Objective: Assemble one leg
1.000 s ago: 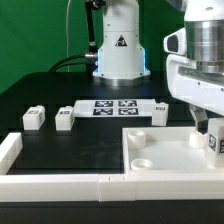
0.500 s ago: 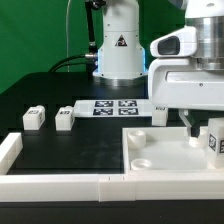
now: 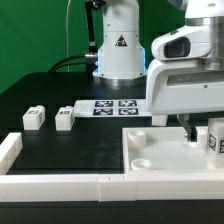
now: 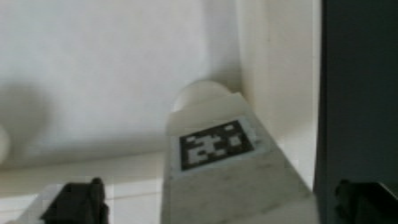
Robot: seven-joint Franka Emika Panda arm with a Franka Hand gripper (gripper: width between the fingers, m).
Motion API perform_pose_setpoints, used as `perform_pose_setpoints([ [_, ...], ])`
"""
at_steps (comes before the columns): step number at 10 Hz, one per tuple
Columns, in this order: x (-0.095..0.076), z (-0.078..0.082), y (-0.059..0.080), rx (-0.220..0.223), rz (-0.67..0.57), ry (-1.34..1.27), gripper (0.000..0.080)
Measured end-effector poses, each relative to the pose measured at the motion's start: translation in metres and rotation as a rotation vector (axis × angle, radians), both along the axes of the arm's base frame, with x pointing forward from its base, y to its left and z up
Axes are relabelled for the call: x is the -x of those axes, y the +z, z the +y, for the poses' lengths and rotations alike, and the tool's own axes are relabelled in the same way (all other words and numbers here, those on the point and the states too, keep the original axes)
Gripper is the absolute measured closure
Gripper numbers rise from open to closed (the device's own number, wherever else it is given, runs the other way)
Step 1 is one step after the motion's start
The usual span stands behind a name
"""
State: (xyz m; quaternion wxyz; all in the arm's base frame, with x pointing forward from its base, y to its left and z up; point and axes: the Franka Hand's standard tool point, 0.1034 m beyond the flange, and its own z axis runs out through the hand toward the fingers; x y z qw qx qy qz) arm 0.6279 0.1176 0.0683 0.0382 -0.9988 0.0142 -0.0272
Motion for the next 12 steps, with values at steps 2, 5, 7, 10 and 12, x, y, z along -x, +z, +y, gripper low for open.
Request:
perform_pose_setpoints([
  [2, 0.0000, -0.0002, -0.0001, 0.000, 0.001, -0.010, 0.0477],
  [5, 0.0000, -0.0002, -0.0001, -0.002, 0.003, -0.041, 0.0511],
  [7, 0.0002, 0.0004, -0.0003, -0.007, 0.009, -0.109, 0.0511],
  [10, 0.0010, 0.0010, -0.0019, -0.017, 0.039, -0.636, 0.0509],
  [12, 0.0012, 0.0018, -0.0022, -0.024, 0.043, -0.887, 0.0509],
])
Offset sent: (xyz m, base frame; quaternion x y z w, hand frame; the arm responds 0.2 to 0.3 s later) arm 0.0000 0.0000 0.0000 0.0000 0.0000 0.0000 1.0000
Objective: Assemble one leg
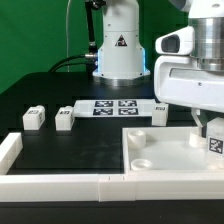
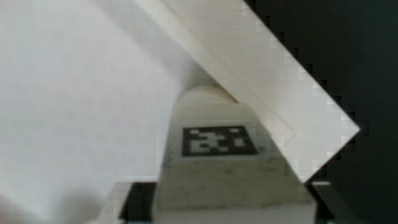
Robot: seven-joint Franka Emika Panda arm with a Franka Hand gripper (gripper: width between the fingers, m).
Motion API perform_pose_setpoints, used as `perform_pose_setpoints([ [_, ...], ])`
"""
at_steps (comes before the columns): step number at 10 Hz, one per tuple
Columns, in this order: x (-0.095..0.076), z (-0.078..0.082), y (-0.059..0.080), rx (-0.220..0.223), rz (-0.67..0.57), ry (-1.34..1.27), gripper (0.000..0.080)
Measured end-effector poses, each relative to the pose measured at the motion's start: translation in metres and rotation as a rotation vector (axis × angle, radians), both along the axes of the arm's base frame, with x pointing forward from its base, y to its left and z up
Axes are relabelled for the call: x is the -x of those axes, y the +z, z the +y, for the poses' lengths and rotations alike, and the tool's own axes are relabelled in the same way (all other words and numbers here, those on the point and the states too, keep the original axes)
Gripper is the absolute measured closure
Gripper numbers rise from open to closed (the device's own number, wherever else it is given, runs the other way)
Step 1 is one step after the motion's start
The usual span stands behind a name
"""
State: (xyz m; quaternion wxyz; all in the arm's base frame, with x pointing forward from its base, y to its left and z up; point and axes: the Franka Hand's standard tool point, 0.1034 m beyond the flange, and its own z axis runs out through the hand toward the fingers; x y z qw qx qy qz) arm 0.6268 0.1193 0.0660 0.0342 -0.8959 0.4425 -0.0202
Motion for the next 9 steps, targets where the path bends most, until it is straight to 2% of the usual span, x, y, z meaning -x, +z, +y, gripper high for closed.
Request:
perform_pose_setpoints([
  [4, 0.0002, -0.0018, -0.0004, -0.044, 0.024, -0.423, 0.0509],
  [7, 0.0003, -0.0013, -0.0005, -0.048, 0.025, -0.448, 0.0504],
  [8, 0.0000, -0.0012, -0.0004, -0.046, 0.021, -0.405, 0.0317],
  [9, -0.0004, -0.0012, -0.0010, -0.046, 0.011, -0.394, 0.0205],
])
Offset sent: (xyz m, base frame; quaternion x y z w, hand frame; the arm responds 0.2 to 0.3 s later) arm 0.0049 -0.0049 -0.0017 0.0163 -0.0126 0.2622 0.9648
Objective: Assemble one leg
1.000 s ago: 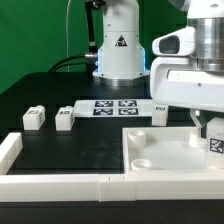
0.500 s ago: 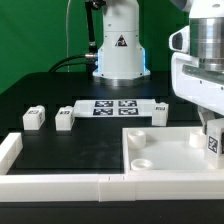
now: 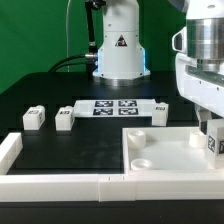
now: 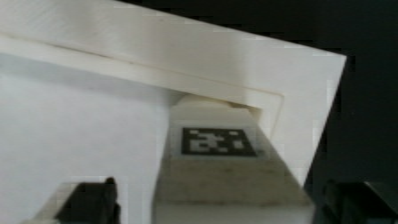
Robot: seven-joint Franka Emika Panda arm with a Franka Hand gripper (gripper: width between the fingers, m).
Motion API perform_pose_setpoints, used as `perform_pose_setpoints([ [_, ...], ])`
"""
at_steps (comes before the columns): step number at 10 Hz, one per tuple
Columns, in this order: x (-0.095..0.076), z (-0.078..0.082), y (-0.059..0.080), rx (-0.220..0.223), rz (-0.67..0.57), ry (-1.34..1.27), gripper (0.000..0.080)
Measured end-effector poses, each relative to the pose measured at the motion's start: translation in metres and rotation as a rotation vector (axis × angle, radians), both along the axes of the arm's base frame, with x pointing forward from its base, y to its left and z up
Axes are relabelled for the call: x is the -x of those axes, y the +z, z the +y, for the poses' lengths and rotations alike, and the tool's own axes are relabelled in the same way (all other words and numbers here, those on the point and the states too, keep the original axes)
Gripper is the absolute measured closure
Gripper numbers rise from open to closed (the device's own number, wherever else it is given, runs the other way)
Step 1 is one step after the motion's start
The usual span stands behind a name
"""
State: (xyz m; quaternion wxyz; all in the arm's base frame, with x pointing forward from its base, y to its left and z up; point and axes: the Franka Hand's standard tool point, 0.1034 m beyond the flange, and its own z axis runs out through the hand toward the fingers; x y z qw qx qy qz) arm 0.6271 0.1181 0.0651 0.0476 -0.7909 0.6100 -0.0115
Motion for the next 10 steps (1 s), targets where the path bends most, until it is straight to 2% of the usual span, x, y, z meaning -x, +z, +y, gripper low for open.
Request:
perform_pose_setpoints([
  [1, 0.0009, 0.0013, -0.0006, 0.001, 0.000, 0.024, 0.0167],
  [3, 0.0016, 0.0047, 0.0001, 0.022, -0.019, 0.303, 0.0153],
  [6, 0.0004, 0.0062, 0.0025, 0.044, -0.035, 0.659, 0.0150],
  [8, -0.0001, 0.0011, 0.0025, 0.053, -0.038, 0.844, 0.0150],
  [10, -0.0005, -0.0010, 0.0026, 0.084, -0.046, 1.088, 0.0150],
])
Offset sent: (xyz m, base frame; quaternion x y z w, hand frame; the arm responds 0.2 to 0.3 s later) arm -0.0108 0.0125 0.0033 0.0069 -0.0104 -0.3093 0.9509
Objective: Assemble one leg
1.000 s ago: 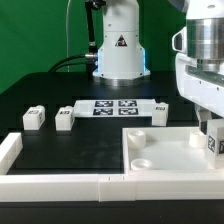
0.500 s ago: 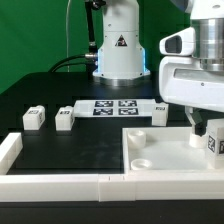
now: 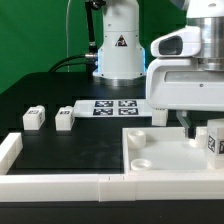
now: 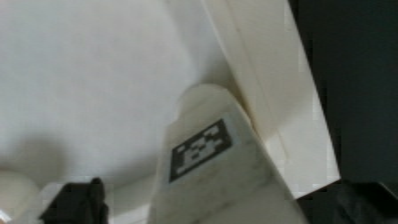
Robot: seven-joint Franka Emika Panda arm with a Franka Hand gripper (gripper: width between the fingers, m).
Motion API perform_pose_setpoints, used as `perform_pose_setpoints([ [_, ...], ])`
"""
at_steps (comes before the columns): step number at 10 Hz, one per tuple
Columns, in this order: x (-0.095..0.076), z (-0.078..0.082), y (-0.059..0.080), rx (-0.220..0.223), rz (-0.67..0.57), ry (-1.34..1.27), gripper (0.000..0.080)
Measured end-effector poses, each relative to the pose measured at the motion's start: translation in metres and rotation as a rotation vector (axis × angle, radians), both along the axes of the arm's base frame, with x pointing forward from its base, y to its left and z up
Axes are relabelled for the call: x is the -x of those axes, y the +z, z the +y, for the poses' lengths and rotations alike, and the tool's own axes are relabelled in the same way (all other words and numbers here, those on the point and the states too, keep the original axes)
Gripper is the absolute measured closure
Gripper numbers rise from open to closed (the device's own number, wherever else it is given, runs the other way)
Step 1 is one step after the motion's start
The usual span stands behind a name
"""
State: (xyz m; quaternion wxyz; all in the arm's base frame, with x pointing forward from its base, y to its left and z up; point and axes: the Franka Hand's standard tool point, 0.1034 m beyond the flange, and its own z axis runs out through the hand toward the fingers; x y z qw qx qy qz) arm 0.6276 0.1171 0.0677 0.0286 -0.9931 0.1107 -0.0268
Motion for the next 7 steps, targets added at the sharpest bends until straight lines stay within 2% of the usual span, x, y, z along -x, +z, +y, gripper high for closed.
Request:
perform_pose_setpoints([
  [2, -0.0006, -0.0033, -0.0001, 0.025, -0.010, 0.185, 0.0150],
  [3, -0.0006, -0.0034, -0.0001, 0.025, -0.010, 0.188, 0.0150],
  [5, -0.0006, -0.0036, -0.0001, 0.025, -0.010, 0.187, 0.0418],
  [6, -0.0006, -0.0034, -0.0001, 0.024, -0.009, 0.176, 0.0418],
  [7, -0.0006, -0.0035, -0.0002, 0.023, -0.008, 0.146, 0.0509],
])
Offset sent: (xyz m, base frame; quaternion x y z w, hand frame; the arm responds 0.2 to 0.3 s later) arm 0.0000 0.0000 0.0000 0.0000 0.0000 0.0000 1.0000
